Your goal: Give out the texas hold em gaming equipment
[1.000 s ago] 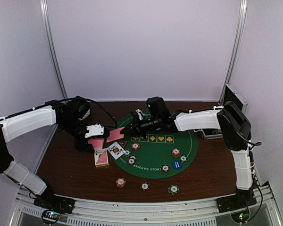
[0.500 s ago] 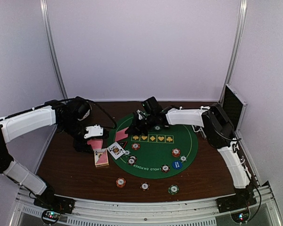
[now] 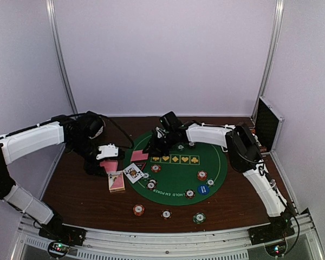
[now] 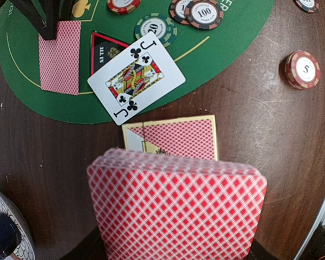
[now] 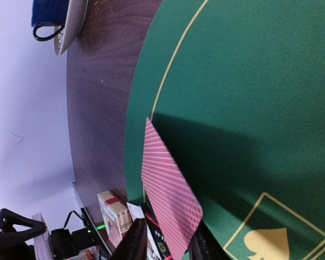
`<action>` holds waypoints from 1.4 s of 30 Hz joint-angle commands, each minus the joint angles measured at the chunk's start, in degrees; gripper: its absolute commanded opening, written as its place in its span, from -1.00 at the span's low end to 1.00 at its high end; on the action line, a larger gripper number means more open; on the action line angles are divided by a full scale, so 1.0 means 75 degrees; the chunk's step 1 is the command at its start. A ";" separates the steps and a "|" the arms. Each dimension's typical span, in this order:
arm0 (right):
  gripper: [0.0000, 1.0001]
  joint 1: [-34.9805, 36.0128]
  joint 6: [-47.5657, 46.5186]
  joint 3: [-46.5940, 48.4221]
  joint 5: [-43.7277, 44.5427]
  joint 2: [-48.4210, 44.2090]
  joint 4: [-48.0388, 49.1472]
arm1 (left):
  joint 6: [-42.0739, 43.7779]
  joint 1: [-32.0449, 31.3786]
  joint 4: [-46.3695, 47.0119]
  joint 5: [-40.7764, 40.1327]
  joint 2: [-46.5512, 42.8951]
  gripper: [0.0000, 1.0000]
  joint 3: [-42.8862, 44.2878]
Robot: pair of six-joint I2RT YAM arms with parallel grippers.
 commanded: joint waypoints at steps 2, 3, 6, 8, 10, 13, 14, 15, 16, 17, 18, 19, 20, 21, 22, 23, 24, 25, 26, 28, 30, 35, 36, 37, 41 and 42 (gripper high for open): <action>-0.16 -0.0060 -0.0509 0.0204 0.0399 -0.0125 -0.0696 | 0.0036 0.0042 -0.0003 0.0088 -0.0177 -0.17 0.0076; -0.08 -0.0060 -0.0607 0.0169 0.0477 -0.0236 -0.0784 | 0.0039 0.0042 -0.0002 0.0092 -0.0172 -0.17 0.0076; 0.13 -0.0060 -0.0865 -0.0102 0.0681 -0.0612 -0.0963 | 0.0025 0.0042 -0.0024 0.0074 -0.0179 -0.17 0.0096; 0.22 -0.0060 -0.1006 -0.0372 0.0814 -0.0902 -0.1017 | -0.0001 0.0042 -0.0051 0.0026 -0.0178 -0.17 0.0099; 0.23 -0.0050 -0.1088 -0.0756 0.0883 -0.1220 -0.0952 | -0.0011 0.0043 -0.0072 -0.0010 -0.0177 -0.17 0.0089; 0.17 0.0033 -0.1131 -0.1354 0.0955 -0.1672 -0.0728 | -0.0011 0.0048 -0.0095 -0.0036 -0.0179 -0.18 0.0076; 0.16 0.0080 -0.1171 -0.1470 0.0962 -0.1774 -0.0723 | -0.0025 0.0043 -0.0096 -0.0042 -0.0191 -0.18 0.0073; 0.14 0.0130 -0.1205 -0.1572 0.0941 -0.1857 -0.0705 | -0.0026 0.0052 -0.0096 -0.0027 -0.0200 -0.18 0.0074; 0.10 0.0206 -0.1232 -0.1641 0.0917 -0.1931 -0.0687 | -0.0033 0.0048 -0.0108 -0.0016 -0.0201 -0.18 0.0081; 0.06 0.0304 -0.1248 -0.1689 0.0853 -0.1947 -0.0679 | -0.0034 0.0043 -0.0113 -0.0004 -0.0207 -0.18 0.0086; 0.03 0.0384 -0.1268 -0.1694 0.0761 -0.1913 -0.0668 | -0.0046 0.0042 -0.0126 0.0013 -0.0212 -0.18 0.0097; 0.01 0.0473 -0.1288 -0.1647 0.0663 -0.1851 -0.0696 | -0.0050 0.0048 -0.0146 0.0004 -0.0213 -0.18 0.0105; 0.00 0.0548 -0.1340 -0.1552 0.0562 -0.1769 -0.0785 | -0.0046 0.0048 -0.0153 -0.0002 -0.0210 -0.18 0.0110; 0.00 0.0629 -0.1397 -0.1427 0.0506 -0.1659 -0.0911 | -0.0052 0.0043 -0.0160 -0.0008 -0.0207 -0.18 0.0116; -0.01 0.0698 -0.1464 -0.1303 0.0478 -0.1560 -0.1050 | -0.0045 0.0048 -0.0171 -0.0002 -0.0221 -0.18 0.0122; -0.01 0.0768 -0.1509 -0.1207 0.0454 -0.1473 -0.1148 | -0.0044 0.0043 -0.0167 -0.0003 -0.0224 -0.18 0.0122; -0.01 0.0821 -0.1529 -0.1157 0.0431 -0.1404 -0.1185 | -0.0046 0.0042 -0.0172 0.0002 -0.0234 -0.18 0.0131; -0.01 0.0854 -0.1533 -0.1133 0.0408 -0.1333 -0.1207 | -0.0047 0.0042 -0.0171 0.0023 -0.0241 -0.18 0.0134; -0.02 0.0890 -0.1533 -0.1122 0.0380 -0.1276 -0.1207 | -0.0046 0.0042 -0.0172 0.0036 -0.0255 -0.18 0.0134; -0.04 0.0949 -0.1551 -0.1120 0.0346 -0.1192 -0.1215 | -0.0046 0.0042 -0.0170 0.0038 -0.0262 -0.18 0.0134; -0.08 0.0990 -0.1557 -0.1130 0.0292 -0.1118 -0.1208 | -0.0047 0.0043 -0.0169 0.0030 -0.0253 -0.18 0.0128; -0.18 0.1063 -0.1619 -0.1037 0.0152 -0.0907 -0.1346 | -0.0046 0.0043 -0.0174 0.0029 -0.0252 -0.19 0.0116; -0.19 0.1075 -0.1642 -0.1022 0.0152 -0.0886 -0.1378 | -0.0046 0.0045 -0.0173 0.0031 -0.0256 -0.19 0.0130; -0.19 0.1076 -0.1650 -0.1015 0.0151 -0.0866 -0.1386 | -0.0053 0.0042 -0.0167 0.0031 -0.0254 -0.18 0.0134; -0.21 0.1088 -0.1663 -0.0989 0.0114 -0.0796 -0.1382 | -0.0041 0.0043 -0.0168 0.0045 -0.0278 -0.19 0.0134; -0.21 0.1098 -0.1654 -0.0962 0.0096 -0.0764 -0.1382 | -0.0045 0.0042 -0.0175 0.0047 -0.0278 -0.19 0.0134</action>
